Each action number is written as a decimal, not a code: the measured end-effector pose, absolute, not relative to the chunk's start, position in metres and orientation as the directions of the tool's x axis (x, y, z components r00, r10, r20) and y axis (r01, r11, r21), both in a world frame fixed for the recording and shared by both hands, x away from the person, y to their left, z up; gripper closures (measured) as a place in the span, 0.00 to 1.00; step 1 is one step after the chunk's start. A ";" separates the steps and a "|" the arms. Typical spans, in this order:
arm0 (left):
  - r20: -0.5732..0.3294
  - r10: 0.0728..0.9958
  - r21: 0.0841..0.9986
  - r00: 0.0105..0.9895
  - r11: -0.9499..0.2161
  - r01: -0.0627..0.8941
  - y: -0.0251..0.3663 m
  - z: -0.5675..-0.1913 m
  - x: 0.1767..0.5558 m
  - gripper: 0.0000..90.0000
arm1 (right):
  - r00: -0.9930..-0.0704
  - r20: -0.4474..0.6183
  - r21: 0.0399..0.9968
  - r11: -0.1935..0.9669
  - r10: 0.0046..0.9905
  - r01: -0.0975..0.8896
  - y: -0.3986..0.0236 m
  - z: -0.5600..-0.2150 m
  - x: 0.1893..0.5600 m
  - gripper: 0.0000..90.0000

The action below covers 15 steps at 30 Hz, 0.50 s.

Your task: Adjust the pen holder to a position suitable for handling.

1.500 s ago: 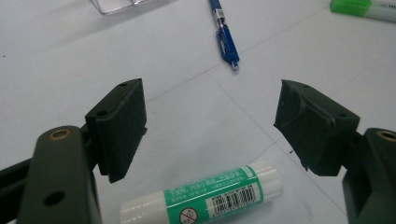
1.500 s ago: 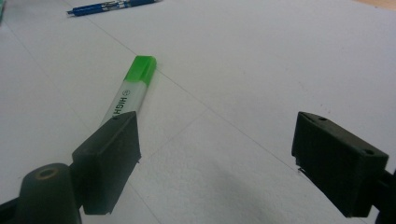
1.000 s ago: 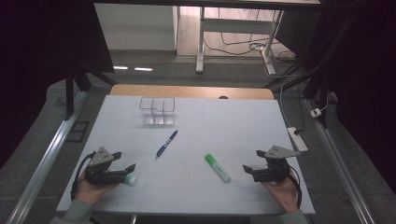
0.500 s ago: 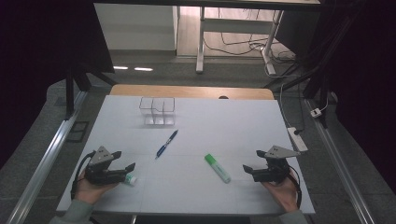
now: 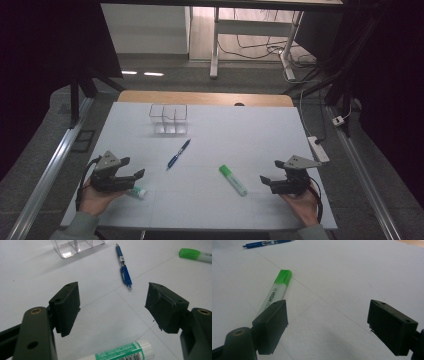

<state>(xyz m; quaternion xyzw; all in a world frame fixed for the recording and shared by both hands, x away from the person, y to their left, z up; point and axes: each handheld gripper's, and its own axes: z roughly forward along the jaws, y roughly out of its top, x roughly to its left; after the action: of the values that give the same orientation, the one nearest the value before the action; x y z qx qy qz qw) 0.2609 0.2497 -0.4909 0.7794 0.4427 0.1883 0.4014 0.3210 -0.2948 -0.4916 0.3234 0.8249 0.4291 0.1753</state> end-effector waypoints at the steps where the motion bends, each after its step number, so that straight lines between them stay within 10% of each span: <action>1: -0.062 0.843 0.790 0.535 -0.286 0.543 0.249 -0.490 0.263 0.30 | -0.731 -0.008 0.822 0.421 0.682 0.384 -0.295 -0.492 0.321 0.18; 15: -0.062 0.847 0.768 0.528 -0.297 0.567 0.248 -0.470 0.300 0.32 | -0.728 -0.001 0.826 0.411 0.686 0.386 -0.296 -0.493 0.321 0.19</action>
<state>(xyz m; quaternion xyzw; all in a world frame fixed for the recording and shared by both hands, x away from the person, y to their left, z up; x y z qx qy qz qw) 0.3003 0.2478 -0.4701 0.7846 0.4507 0.1819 0.3849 0.3210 -0.2964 -0.4929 0.3259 0.8218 0.4342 0.1727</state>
